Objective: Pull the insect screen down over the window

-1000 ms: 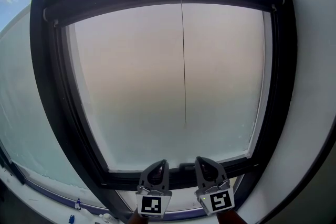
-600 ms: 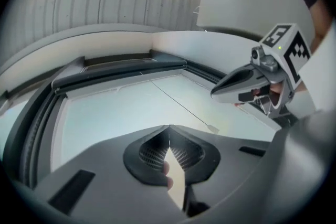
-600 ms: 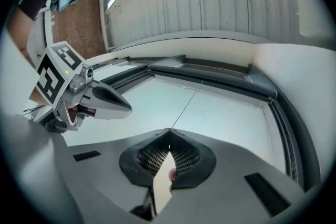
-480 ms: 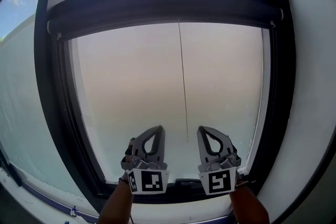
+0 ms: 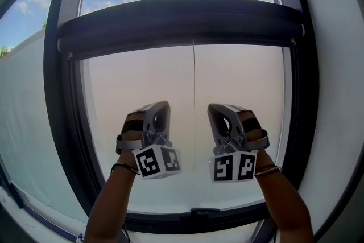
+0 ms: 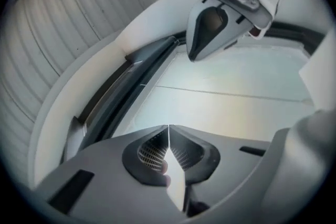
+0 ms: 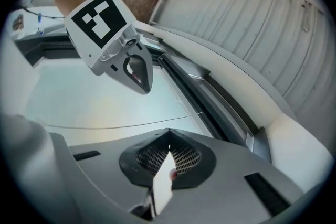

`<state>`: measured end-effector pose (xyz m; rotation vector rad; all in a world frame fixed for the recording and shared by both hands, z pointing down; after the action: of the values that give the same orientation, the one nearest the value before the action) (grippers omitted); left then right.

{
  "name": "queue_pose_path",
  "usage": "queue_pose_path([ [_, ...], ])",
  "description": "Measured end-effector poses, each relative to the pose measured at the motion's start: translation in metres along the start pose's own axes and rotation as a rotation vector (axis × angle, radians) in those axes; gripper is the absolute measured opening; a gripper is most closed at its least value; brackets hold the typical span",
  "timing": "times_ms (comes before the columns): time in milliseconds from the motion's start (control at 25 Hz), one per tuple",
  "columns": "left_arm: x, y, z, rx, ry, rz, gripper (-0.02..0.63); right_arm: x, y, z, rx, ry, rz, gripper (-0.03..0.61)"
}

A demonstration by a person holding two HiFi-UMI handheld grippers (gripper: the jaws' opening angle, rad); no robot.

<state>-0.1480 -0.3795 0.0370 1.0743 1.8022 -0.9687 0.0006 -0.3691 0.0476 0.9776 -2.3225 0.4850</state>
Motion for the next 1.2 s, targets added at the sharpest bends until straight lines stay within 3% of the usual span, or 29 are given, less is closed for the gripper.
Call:
queue_pose_path([
  [120,0.021,0.005,0.012,0.077,0.048,0.092,0.002,-0.007,0.000,0.027,0.019,0.005,-0.142,0.003],
  [280,0.049,0.022,0.018,0.098,0.072,0.148,0.003,-0.014,0.004,0.050,0.049,0.043,-0.234,0.003],
  [440,0.072,0.028,0.033,0.156,0.028,0.164,0.071,-0.022,-0.002,0.073,0.075,0.062,-0.274,0.006],
  [680,0.099,0.037,0.050,0.195,0.031,0.224,0.158,-0.045,-0.006,0.108,0.084,0.064,-0.318,0.085],
  [1000,0.122,0.046,0.070,0.227,0.031,0.246,0.203,-0.070,0.013,0.145,0.082,0.074,-0.369,0.164],
  [1200,0.126,0.047,0.082,0.245,0.009,0.268,0.204,-0.070,0.016,0.157,0.087,0.089,-0.415,0.175],
])
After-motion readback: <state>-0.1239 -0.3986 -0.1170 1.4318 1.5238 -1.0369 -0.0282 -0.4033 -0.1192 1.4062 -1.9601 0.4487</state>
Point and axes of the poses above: the fingertips, and each gripper's own axes: z forward along the fingers, x to its left, y out of its top, the point moved 8 cm from there along -z, backward along the fingers, and after that the axes turned 13 degrees about -y, right-handed, at the moved point
